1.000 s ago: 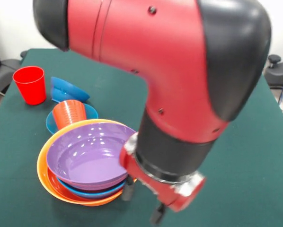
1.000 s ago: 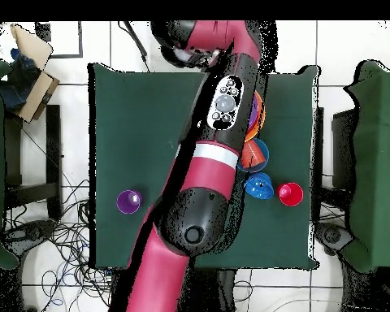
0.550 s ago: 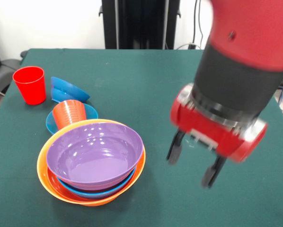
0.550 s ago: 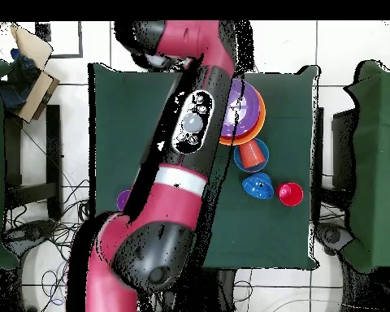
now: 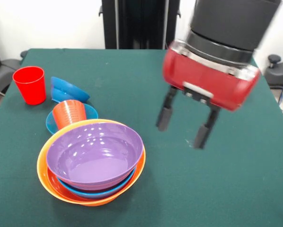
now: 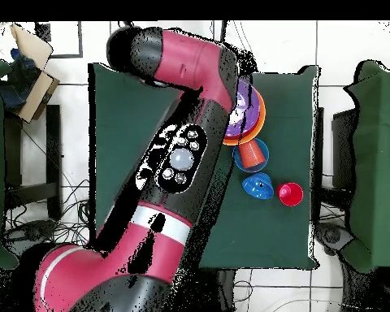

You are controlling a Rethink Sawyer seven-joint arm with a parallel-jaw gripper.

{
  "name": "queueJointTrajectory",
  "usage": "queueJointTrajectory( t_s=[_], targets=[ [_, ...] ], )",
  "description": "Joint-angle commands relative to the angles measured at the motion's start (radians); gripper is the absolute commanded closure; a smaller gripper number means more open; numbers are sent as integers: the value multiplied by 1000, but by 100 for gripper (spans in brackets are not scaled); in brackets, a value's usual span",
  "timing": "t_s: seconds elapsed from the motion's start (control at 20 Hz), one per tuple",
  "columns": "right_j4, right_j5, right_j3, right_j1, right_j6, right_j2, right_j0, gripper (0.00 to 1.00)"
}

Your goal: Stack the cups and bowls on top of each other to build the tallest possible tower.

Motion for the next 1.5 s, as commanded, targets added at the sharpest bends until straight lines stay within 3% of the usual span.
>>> queueJointTrajectory(
  t_s=[0.05, 0.35, 0.65, 1.0, 1.25, 1.5],
  targets=[
    [-170, -135, 341, -110, -298, 267, -43, 0],
    [-233, -149, 438, -183, -291, 343, -68, 0],
    [-306, -232, 542, -241, -263, 426, -87, 0],
    [-381, -290, 719, -375, -239, 517, -118, 0],
    [-440, -307, 769, -414, -201, 545, -137, 0],
    [-485, -317, 760, -411, -161, 575, -156, 0]
  ],
)
